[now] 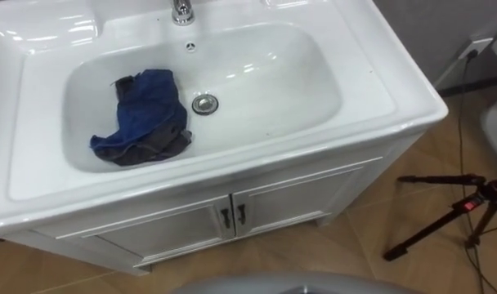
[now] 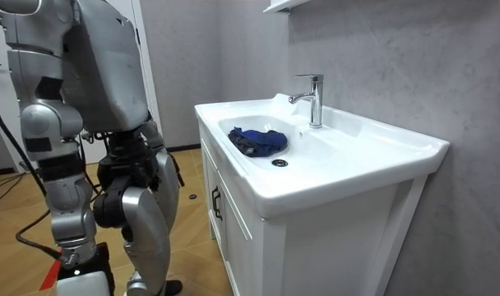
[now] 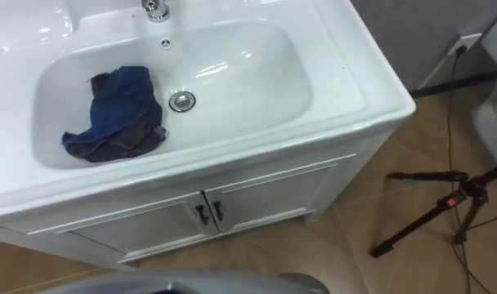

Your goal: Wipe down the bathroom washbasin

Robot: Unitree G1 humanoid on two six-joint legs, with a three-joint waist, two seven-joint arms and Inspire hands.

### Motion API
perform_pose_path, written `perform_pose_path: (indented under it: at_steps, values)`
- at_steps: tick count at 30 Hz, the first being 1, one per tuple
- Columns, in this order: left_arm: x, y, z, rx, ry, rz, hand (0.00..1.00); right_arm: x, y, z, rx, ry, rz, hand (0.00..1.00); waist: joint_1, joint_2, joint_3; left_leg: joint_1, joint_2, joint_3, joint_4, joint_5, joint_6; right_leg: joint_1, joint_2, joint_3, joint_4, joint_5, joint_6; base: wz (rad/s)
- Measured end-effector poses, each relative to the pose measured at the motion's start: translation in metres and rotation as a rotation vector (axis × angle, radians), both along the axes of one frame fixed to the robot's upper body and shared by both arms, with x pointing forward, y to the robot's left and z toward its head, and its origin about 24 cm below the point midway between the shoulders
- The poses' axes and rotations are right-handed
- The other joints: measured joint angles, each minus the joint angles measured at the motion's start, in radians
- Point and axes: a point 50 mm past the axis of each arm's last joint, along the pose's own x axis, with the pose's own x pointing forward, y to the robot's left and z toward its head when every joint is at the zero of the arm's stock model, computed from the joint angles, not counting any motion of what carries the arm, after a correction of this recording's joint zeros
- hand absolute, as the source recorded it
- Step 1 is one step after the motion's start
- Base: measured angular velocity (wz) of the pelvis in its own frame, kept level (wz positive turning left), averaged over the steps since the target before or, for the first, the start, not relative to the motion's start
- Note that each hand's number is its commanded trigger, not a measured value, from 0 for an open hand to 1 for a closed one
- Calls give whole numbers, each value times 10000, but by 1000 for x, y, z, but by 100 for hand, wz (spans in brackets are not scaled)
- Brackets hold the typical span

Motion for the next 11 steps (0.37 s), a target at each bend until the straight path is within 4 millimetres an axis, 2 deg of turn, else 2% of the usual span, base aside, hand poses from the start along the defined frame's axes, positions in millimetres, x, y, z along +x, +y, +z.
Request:
perform_pose_path:
  at_steps: [11]
  values:
    - [-2,1,0,-249,401,-627,0,-3,0,0,43,244,-80,0,-1,5,-30,115,-7,96,16,3,1,49,-20,10,-19,0,2,-1]
